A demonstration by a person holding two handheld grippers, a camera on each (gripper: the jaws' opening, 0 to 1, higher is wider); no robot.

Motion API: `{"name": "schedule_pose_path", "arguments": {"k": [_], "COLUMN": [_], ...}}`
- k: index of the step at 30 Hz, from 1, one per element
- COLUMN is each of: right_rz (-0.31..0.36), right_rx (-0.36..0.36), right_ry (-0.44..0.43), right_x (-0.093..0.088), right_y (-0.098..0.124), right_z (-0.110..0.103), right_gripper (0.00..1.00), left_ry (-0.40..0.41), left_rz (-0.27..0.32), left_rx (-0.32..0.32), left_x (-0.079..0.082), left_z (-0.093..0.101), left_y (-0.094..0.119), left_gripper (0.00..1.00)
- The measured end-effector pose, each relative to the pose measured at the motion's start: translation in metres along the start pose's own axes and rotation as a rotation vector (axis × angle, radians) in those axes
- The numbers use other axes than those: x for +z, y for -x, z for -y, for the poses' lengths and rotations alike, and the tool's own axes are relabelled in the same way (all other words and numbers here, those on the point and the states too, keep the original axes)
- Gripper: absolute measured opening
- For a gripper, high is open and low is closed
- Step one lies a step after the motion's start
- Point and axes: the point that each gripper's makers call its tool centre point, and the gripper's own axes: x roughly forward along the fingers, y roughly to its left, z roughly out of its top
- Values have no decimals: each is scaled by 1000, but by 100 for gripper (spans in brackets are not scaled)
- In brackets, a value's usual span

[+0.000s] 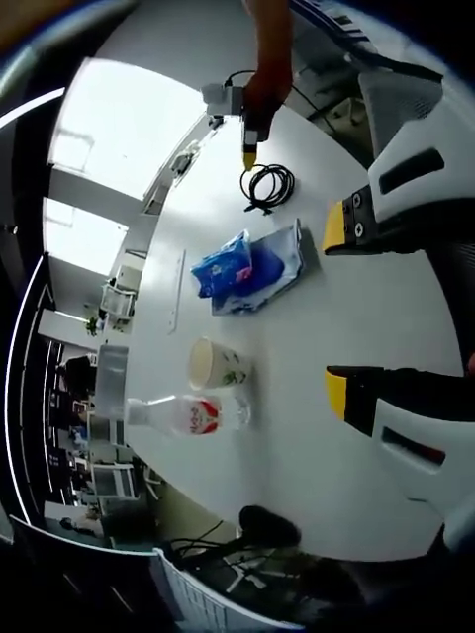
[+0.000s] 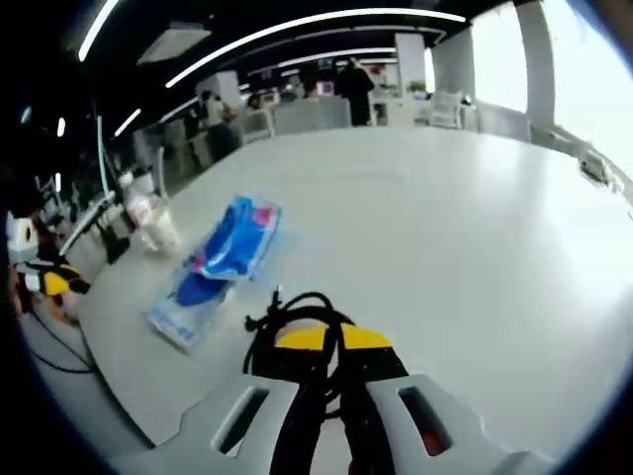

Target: Arrange the tabletop items into an orderly group along one side of the table until the central work area is clear of visible clutter.

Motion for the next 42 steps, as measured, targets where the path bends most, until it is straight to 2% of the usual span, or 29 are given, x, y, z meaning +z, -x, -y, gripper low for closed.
{"name": "schedule_pose_path", "arguments": {"k": [4,8,23,36,40,42], "right_rz": [-32,-48,-76,-72,-70,-63], "right_rx": [-19,-27,-19,9,42,86], "right_ry": [-8,-16,9,65,91,136], "right_x": [-14,-20,-25,-4,4,14], "right_y": [-3,-6,-8,-16,-24,-30], "right_z": [7,10,12,8,-3,-15], "right_gripper": [0,0,2,7,8,9], "left_ry": [4,5,4,27,28,26], "left_rz": [4,1,-5,-5,-7,-6], "left_rx": [8,13,10,16,14,16], "left_x": [1,0,0,-5,-6,-5], "left_z": [-2,-3,-3,-5,-4,-4], "left_y": [2,3,0,1,1,1], "left_gripper": [44,44,44,44,44,44]}}
